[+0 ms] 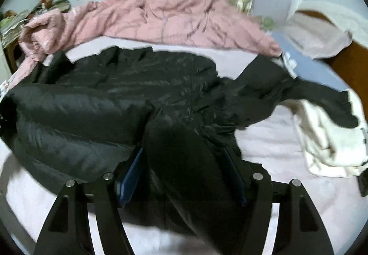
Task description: Fold large clothes
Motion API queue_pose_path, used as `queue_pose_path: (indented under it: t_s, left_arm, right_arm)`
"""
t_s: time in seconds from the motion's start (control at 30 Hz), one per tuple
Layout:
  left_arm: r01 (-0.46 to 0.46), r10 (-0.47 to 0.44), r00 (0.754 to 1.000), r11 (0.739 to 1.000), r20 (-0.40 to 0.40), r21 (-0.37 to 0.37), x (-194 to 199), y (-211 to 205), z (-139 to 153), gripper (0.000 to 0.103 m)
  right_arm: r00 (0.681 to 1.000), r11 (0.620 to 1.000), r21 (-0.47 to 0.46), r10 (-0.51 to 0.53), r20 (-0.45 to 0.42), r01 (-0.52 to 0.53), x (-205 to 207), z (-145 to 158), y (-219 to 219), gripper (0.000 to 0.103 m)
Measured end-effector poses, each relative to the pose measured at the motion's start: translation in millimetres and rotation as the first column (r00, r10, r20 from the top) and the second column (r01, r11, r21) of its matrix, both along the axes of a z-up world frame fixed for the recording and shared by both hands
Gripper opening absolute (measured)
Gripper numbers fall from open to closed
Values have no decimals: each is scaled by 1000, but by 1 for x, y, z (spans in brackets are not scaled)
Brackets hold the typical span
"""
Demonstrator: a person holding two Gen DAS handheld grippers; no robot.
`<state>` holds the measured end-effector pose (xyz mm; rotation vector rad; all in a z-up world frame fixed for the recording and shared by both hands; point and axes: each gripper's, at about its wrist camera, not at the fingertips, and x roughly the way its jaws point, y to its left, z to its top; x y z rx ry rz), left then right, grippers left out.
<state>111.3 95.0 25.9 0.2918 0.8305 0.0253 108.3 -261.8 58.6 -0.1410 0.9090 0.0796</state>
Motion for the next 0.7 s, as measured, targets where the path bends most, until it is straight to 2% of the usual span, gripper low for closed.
queue_pose_path:
  t_s: [0.07,0.13,0.2,0.27,0.3,0.33,0.4,0.43,0.47,0.5,0.6,0.67,0.7]
  left_arm:
    - [-6,6,1000,1000,-30,-7,13,0,-19,39]
    - [-6,6,999,1000,-39,3,16,-3,-33,40]
    - [-3,4,999,1000,-34,28,16,-5,-39,43]
    - [-5,5,1000,1000,-22,28,15,-4,-39,44]
    - [-2,2,1000,1000,-1,27,12,-4,-38,45]
    - [3,-4,1000,999,24,37,10,-3,-36,47]
    - [4,-20,992,992,125,128,-5,-9,-28,67]
    - [9,-41,981,986,191,166,-15,-13,-22,87]
    - [24,-70,962,984,263,175,-27,-16,-13,94]
    - [42,-93,943,986,320,162,-37,-17,-3,94]
    - [57,-88,906,995,414,86,-54,-17,18,100]
    - [70,-82,892,997,445,43,-55,-14,24,100]
    - [64,-70,897,998,437,30,-50,-13,25,100]
  right_arm:
    - [999,1000,14,-24,-35,25,17,-19,-2,70]
    - [998,997,56,-49,-34,50,27,-35,-6,70]
    - [998,995,87,-52,-18,53,30,-45,-9,76]
    - [999,997,65,-45,8,45,29,-48,-11,85]
    - [998,998,46,-48,30,47,28,-49,-11,86]
    - [998,998,42,-52,44,50,25,-49,-13,86]
    - [995,997,55,-63,76,59,19,-44,-18,86]
    - [992,996,58,-72,102,66,14,-39,-21,86]
    - [987,995,60,-81,141,74,6,-32,-24,86]
    - [979,995,62,-89,182,79,0,-25,-25,86]
    - [940,992,81,-122,319,101,-20,-2,-31,87]
    - [907,988,95,-149,394,121,-29,9,-32,87]
    - [900,988,108,-149,410,114,-30,12,-32,87]
